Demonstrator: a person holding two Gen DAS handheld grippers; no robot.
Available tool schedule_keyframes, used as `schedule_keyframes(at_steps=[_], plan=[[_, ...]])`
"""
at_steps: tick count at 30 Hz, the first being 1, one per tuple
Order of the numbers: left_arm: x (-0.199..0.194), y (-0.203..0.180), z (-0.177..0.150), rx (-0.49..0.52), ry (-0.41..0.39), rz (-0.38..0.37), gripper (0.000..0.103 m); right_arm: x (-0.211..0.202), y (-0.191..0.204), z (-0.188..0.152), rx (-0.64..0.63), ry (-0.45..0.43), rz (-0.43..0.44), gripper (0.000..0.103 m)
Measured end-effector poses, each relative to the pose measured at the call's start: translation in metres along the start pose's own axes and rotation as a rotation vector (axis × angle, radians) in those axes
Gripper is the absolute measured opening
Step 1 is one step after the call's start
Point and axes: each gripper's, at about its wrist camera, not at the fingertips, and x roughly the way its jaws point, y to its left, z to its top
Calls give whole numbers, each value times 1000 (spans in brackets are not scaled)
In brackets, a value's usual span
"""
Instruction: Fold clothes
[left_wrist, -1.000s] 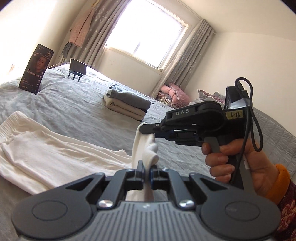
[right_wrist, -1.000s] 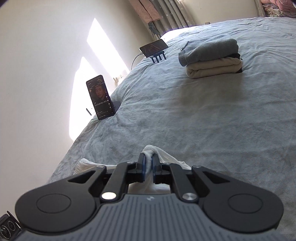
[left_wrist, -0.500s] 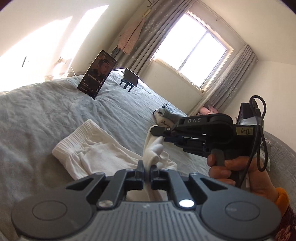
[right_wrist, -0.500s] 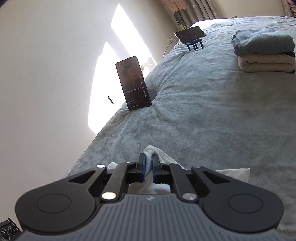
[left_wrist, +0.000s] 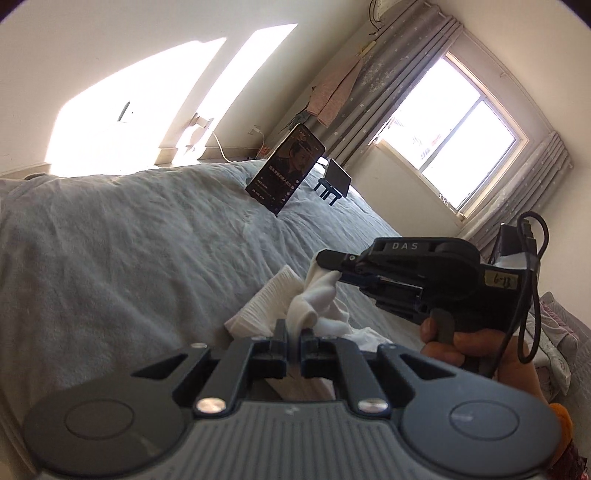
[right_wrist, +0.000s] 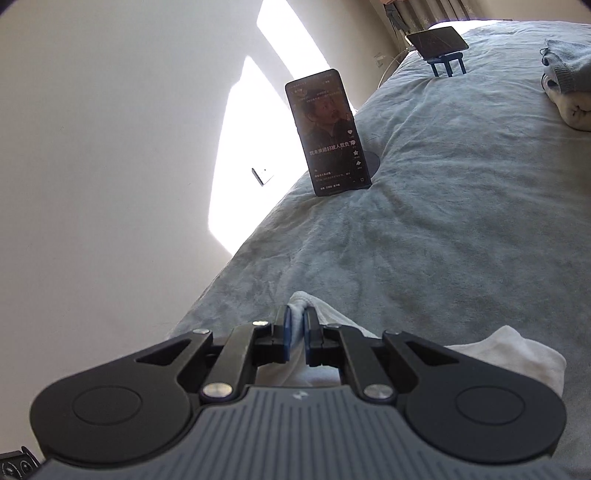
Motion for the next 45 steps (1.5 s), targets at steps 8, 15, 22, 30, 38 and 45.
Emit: schedule_keyframes(at_steps=[8, 15, 22, 30, 38, 45], plan=[[-1, 12, 6, -3, 16, 72, 19, 11, 2, -2, 31, 18, 72, 21], [5, 6, 37, 89, -24, 60, 40, -25, -17, -1, 38, -79, 26, 43], [49, -19, 54, 315, 117, -54, 19, -63, -36, -24, -56, -186, -168, 40], [111, -45, 47, 544, 213, -102, 16, -56, -37, -53, -136, -161, -227, 40], [124, -9, 58, 450, 170, 9, 9, -52, -58, -69, -143, -154, -262, 27], [113, -23, 63, 483, 129, -52, 10, -52, -43, -58, -197, -184, -257, 27]])
